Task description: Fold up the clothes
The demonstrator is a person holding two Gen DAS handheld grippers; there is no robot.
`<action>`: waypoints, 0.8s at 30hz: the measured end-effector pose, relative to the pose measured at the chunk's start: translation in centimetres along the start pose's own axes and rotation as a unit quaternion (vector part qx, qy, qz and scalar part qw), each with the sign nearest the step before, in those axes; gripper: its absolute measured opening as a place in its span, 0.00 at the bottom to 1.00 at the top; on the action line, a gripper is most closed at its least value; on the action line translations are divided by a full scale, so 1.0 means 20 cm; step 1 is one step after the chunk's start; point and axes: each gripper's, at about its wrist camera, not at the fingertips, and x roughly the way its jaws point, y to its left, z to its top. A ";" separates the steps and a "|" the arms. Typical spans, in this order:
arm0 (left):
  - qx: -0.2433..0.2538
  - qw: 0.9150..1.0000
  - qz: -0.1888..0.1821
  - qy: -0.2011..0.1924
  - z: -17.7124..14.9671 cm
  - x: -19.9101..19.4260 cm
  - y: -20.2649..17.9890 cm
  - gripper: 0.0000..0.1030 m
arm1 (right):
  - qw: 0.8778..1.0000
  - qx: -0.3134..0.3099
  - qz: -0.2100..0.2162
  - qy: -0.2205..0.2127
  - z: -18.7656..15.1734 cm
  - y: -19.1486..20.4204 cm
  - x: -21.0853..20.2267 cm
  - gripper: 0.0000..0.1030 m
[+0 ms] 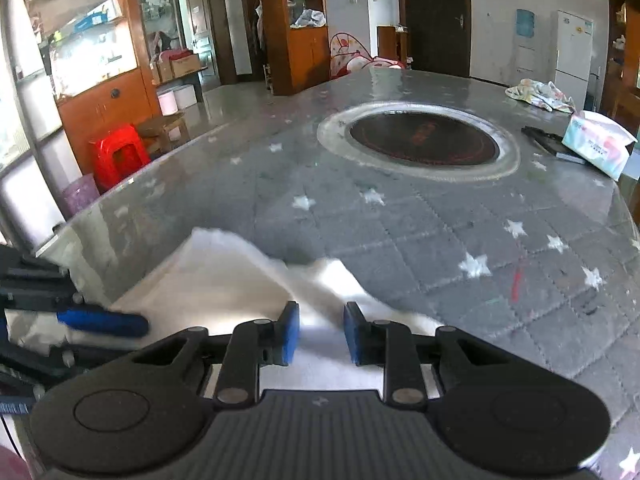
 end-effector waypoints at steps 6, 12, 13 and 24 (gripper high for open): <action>-0.019 1.000 0.002 -0.005 -0.02 -0.02 0.02 0.28 | 0.998 -0.046 0.036 0.007 0.07 0.15 0.07 0.22; -0.034 0.999 0.002 -0.006 -0.05 -0.04 0.05 0.31 | 0.997 -0.063 0.042 0.019 0.14 0.24 0.23 0.21; -0.035 0.999 0.002 -0.007 -0.06 -0.04 0.05 0.31 | 0.997 -0.065 0.042 0.020 0.15 0.25 0.24 0.21; -0.044 0.999 -0.003 -0.004 -0.05 -0.06 0.07 0.36 | 0.998 -0.060 0.020 0.019 0.11 0.16 0.04 0.21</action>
